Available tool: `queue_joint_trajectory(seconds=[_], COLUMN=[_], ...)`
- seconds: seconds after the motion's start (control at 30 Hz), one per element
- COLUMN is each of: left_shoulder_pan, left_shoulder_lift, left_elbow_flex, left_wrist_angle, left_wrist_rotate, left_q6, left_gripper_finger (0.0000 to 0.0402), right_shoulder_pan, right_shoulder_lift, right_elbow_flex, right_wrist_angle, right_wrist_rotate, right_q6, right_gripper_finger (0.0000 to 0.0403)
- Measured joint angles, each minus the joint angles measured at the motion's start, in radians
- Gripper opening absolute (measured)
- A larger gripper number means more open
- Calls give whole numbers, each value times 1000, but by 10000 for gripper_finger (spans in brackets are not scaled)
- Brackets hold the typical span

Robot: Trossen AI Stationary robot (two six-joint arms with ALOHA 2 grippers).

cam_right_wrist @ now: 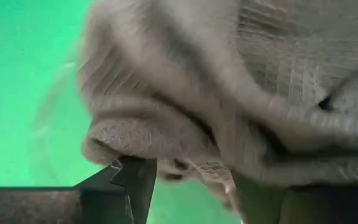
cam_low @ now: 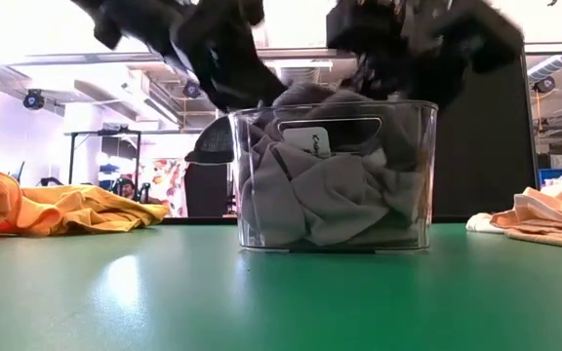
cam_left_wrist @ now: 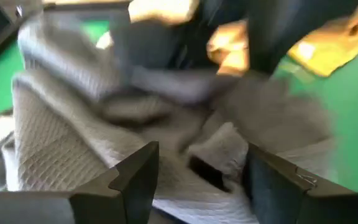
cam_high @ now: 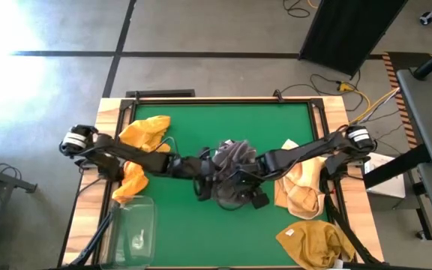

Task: Sort towels by color in basket
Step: Put the gray towel into the top transparent bin

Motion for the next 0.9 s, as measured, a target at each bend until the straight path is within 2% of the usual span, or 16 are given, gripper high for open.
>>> queue_joint_trajectory(seconds=[0.07,0.23,0.4,0.47,0.63,0.8,0.9], left_shoulder_pan=[28,50,49,49,49,49,49], left_shoulder_lift=[32,115,172,181,167,91,20], left_elbow_flex=[8,35,78,92,100,96,95], left_wrist_angle=[3,-21,-63,-78,-116,-206,-258], left_wrist_rotate=[44,105,124,124,124,125,122], left_q6=[-4,-15,-17,-23,-19,-12,-6], left_gripper_finger=[204,204,204,204,204,204,204], right_shoulder_pan=[0,-1,-5,-13,-43,-67,-68], right_shoulder_lift=[-31,-100,-155,-155,-115,-7,65], right_elbow_flex=[26,86,93,87,26,-42,-67], right_wrist_angle=[-60,-181,-142,-134,-8,98,143], right_wrist_rotate=[9,128,330,369,352,185,151], right_q6=[1,23,53,62,84,94,95], right_gripper_finger=[188,183,187,190,197,198,196])
